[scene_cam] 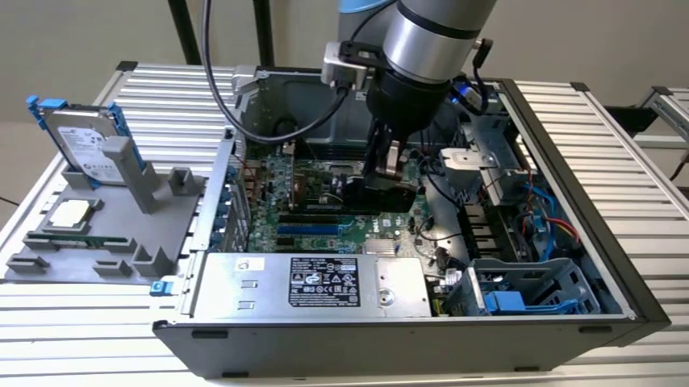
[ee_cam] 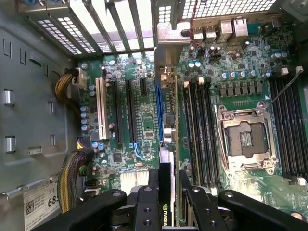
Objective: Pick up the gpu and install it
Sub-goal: 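Insert the gpu into the slot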
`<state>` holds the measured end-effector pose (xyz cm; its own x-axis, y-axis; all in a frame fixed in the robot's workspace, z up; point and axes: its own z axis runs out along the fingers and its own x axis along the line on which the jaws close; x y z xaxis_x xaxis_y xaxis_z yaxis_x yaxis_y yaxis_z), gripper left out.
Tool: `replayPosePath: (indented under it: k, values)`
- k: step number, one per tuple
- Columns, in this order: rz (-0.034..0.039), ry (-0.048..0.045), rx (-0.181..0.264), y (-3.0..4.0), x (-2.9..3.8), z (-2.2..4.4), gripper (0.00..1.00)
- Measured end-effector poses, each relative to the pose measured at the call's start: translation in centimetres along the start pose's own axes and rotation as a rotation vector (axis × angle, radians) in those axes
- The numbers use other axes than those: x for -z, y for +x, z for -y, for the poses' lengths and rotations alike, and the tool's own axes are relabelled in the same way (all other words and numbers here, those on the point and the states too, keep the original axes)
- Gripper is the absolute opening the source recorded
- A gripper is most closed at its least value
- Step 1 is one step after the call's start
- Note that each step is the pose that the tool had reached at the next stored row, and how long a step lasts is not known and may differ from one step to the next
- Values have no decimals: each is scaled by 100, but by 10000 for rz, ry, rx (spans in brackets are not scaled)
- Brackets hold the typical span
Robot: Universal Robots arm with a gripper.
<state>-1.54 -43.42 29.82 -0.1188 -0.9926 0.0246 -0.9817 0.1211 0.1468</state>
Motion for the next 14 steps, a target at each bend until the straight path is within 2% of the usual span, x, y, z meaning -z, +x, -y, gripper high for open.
replayPosePath:
  k: [9,14]
  values:
    - [6,0,-1,0,-20,-1,0]
    - [-44,7,269,1,-41,-17,0]
